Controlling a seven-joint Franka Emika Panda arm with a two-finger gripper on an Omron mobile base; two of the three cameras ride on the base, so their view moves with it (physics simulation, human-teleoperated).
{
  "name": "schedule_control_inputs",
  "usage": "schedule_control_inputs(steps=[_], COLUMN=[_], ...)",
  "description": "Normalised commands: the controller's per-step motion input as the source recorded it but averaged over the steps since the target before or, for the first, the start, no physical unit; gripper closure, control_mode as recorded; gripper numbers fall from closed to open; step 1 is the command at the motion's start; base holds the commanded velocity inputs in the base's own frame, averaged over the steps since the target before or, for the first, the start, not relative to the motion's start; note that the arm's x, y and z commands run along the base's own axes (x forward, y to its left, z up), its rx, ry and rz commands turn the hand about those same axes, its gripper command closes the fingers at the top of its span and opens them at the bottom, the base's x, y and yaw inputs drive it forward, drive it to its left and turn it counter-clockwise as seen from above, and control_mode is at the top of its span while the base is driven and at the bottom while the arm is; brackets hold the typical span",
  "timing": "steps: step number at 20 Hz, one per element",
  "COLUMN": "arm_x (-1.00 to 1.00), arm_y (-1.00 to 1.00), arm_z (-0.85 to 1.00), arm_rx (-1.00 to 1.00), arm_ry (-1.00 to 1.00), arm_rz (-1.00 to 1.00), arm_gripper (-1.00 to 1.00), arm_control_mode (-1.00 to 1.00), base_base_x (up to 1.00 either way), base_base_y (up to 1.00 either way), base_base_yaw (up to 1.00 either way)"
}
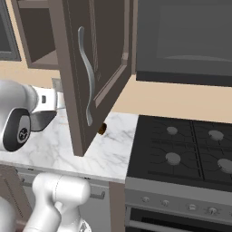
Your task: Pick the bar and yogurt from the counter and place them in the cabinets closest to them.
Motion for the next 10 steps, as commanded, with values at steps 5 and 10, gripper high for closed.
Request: schedule_control_inputs(steps=[5, 10], arm_x=[-0.06, -0.09], arm_y=[-0.06, -0.12], arm_z=[-1.0, -0.73], arm_rx=[-0.09, -0.01], arm_ry=[0.26, 0.16], arm_rz=[0.0, 0.0], arm_gripper=[-1.0, -1.0], arm_control_mode=[-1.0, -1.0], base_base_x=[0.0, 0.0], base_base_y=[0.0, 0.0], base_base_yaw=[0.0, 0.0])
